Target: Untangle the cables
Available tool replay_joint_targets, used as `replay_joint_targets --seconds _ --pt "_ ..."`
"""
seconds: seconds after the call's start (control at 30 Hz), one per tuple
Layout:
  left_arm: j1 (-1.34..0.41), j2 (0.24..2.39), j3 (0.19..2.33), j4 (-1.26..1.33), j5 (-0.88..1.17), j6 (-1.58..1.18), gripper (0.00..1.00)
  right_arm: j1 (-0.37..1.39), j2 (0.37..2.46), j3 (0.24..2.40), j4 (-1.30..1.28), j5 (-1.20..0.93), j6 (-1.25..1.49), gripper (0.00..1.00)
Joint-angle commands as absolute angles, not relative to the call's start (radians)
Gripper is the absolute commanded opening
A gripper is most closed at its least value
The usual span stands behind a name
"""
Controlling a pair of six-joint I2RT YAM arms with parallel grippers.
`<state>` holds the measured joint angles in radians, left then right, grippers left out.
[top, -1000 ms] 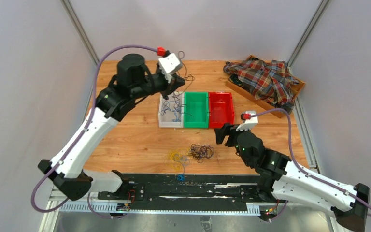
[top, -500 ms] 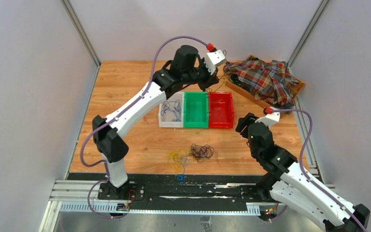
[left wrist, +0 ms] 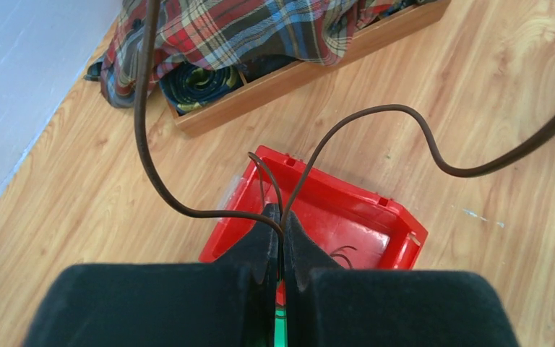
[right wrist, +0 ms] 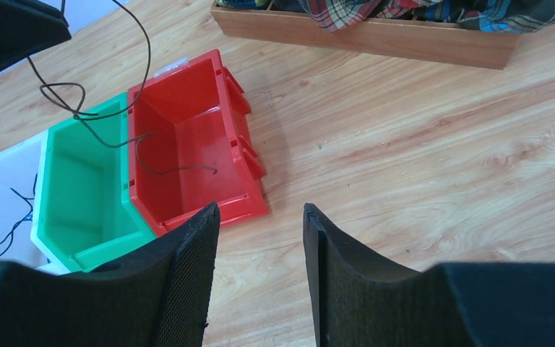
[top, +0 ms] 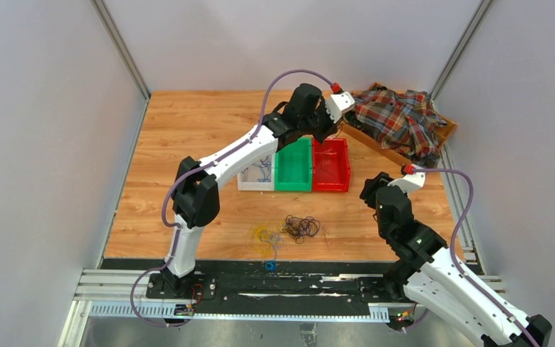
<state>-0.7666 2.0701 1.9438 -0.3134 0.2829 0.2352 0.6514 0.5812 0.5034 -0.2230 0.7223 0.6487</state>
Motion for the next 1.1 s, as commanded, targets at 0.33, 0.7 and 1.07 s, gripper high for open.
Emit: replay_joint_targets --seconds 0.33,0.7,1.07 --pt "-0.807 2.100 1.858 -0.288 0.181 0.247 0.01 0.634 0.541 0.502 -0.260 0.711 0.655 0.45" --pt "-0.818 2.089 1.873 -0.408 0.226 0.238 0.37 0.635 0.549 0.526 -0.300 0.711 0.667 0.45" --pt "-0.776 1.995 1.885 -0.549 0.247 0.275 0.68 0.634 0.584 0.560 -0.311 0.708 0.640 0.46"
